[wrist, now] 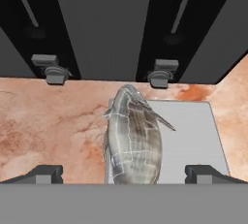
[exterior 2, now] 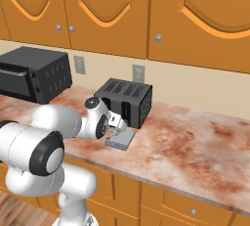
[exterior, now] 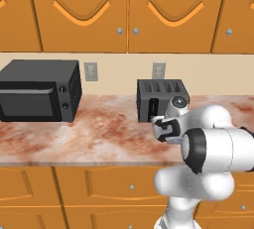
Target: Take the fish from the fridge and place it on the digital scale on the counter by the fridge. Wait a few seconds for a reading, then move it to the plate on the dining counter.
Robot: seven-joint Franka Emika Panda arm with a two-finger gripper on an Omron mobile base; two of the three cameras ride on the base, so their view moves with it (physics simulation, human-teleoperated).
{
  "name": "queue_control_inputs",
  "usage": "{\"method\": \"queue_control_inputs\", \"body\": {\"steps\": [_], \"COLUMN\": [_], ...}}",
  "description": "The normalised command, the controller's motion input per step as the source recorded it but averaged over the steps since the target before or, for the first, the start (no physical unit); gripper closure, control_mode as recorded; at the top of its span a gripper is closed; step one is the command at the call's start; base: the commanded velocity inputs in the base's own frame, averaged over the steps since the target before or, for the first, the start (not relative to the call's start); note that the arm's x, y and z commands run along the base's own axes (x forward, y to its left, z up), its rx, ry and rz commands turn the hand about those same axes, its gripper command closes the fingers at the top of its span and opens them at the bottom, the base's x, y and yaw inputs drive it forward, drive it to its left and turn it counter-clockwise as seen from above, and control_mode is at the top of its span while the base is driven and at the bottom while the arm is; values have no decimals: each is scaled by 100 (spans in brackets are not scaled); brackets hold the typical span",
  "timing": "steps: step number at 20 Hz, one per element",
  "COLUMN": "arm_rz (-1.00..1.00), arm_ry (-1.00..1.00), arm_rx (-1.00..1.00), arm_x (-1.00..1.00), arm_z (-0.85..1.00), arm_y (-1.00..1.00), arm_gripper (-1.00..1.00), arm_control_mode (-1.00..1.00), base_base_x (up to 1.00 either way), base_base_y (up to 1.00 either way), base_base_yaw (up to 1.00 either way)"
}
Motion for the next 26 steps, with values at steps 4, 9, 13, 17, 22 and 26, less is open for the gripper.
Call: {"method": "queue_control_inputs", "body": {"steps": [4,9,13,17,22,26], "arm_rz": [0,0,0,0,0,0], "arm_ry": [0,0,0,0,0,0], "arm_rx": [-2,-1,0,0,0,3], "arm_x": [18,6,8,3,0,-1], "arm_z": [-28,-26,-22,-15,-4,13], "arm_y": [0,-6,-15,-18,-10,-1], "arm_gripper": [-100,-100,-100,100,100,100], "arm_control_mode": [-100,-100,-100,-100,-100,-100], "base_base_x": [0,0,0,0,0,0], "base_base_y": [0,0,0,0,0,0], "base_base_yaw": [0,0,0,0,0,0]}}
